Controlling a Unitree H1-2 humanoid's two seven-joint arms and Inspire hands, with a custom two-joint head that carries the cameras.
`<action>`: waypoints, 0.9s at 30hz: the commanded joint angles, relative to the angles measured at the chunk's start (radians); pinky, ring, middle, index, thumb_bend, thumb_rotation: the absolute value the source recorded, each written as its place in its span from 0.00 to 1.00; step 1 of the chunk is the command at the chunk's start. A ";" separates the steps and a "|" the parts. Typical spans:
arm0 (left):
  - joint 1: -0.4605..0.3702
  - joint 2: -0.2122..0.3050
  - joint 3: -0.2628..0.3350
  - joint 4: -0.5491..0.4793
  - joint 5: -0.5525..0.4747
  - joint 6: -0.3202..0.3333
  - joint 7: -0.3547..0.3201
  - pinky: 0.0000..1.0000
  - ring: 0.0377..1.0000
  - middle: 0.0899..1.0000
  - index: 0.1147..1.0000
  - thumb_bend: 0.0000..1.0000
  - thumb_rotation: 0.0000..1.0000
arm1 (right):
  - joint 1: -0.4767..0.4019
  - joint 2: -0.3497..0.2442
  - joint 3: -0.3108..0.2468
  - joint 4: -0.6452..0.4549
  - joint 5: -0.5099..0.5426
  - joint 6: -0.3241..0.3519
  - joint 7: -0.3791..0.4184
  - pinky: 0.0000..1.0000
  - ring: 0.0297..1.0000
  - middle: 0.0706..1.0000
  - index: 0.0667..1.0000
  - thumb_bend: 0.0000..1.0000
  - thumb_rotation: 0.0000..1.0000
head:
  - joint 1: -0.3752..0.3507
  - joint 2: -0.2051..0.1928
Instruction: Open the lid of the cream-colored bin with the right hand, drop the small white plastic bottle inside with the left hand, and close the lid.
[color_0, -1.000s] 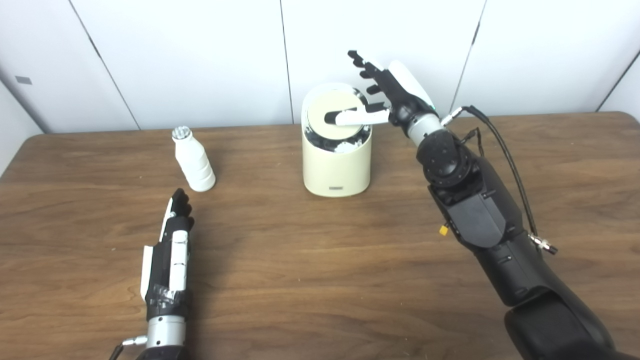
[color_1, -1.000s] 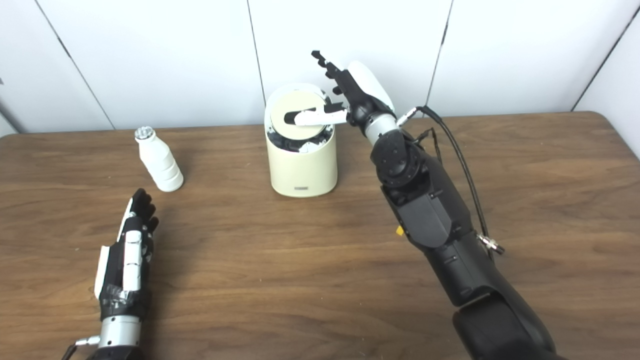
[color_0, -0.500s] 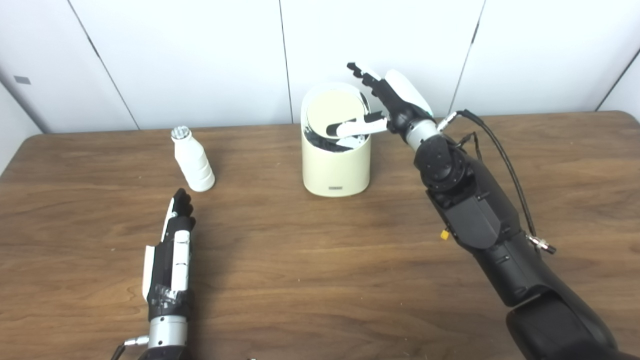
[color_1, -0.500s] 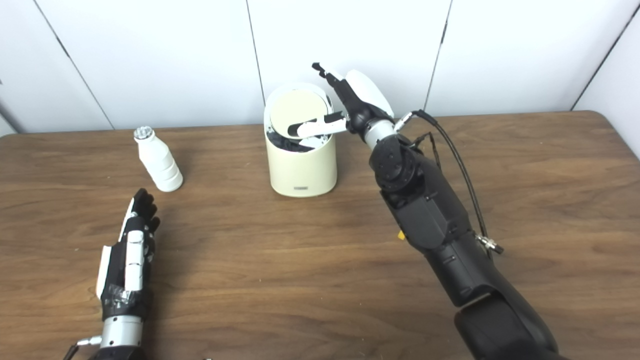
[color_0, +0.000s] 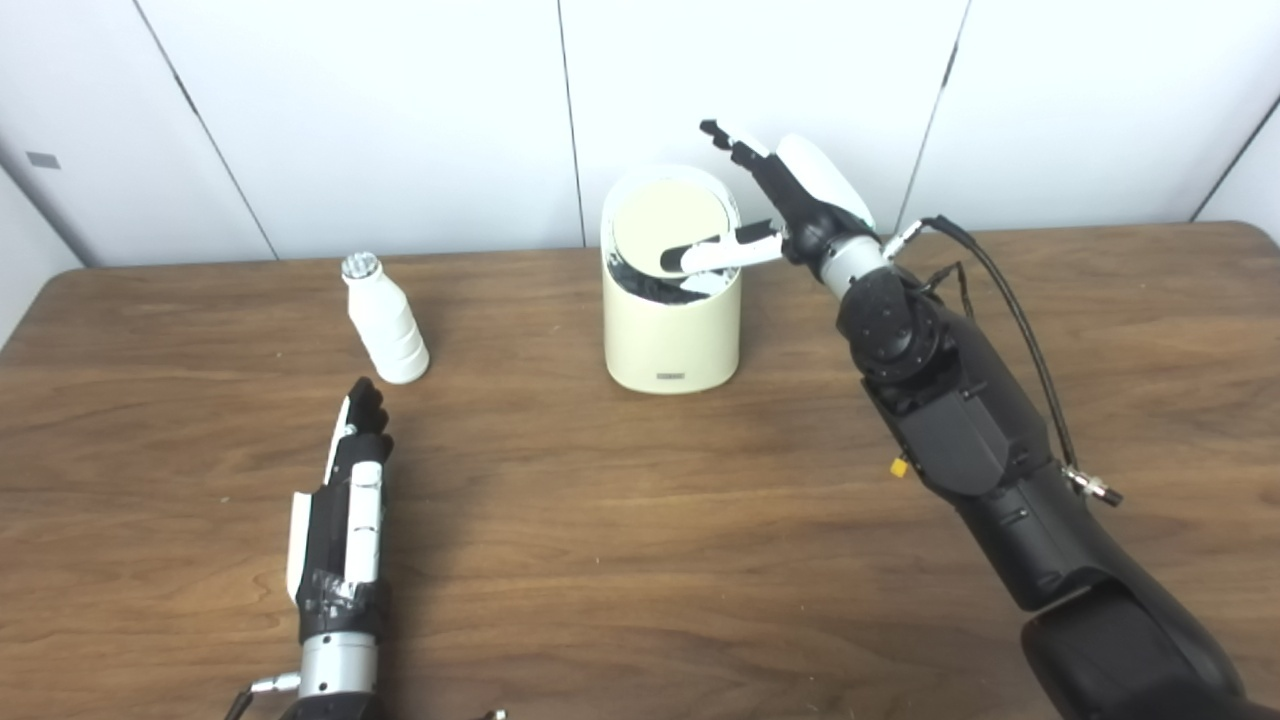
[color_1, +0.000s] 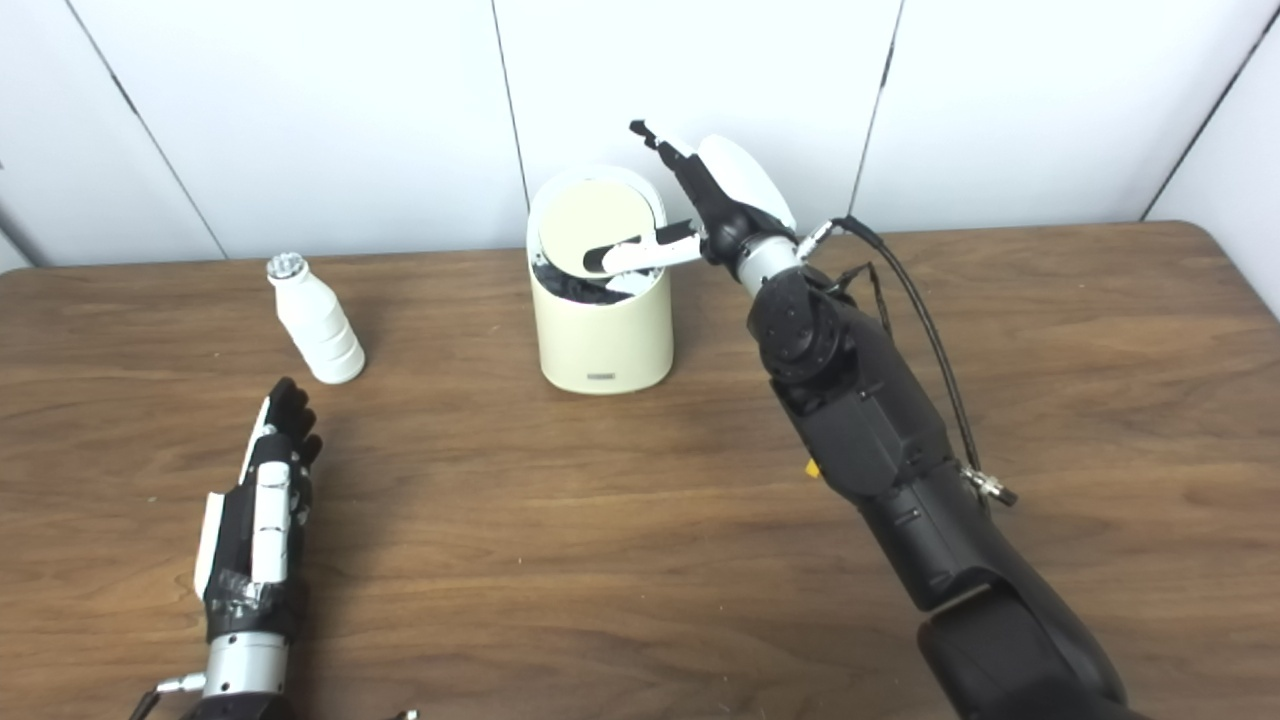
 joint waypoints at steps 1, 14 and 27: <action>0.017 -0.016 -0.009 -0.006 -0.010 -0.007 0.007 1.00 1.00 1.00 1.00 0.54 0.89 | -0.038 -0.008 -0.005 -0.010 -0.020 -0.026 -0.015 0.92 0.92 0.93 0.93 0.84 0.39 | -0.001 0.002; 0.013 -0.022 -0.007 -0.005 -0.022 -0.017 0.006 1.00 1.00 0.99 1.00 0.55 0.89 | -0.043 -0.023 0.029 0.016 -0.065 -0.092 -0.039 0.98 0.95 0.94 0.92 0.96 0.13 | 0.005 0.005; 0.017 -0.025 -0.008 -0.002 -0.003 -0.016 0.010 1.00 1.00 0.99 1.00 0.55 0.89 | -0.023 0.007 -0.063 -0.054 0.001 -0.068 -0.064 0.85 0.91 0.92 0.91 0.78 0.47 | 0.008 0.006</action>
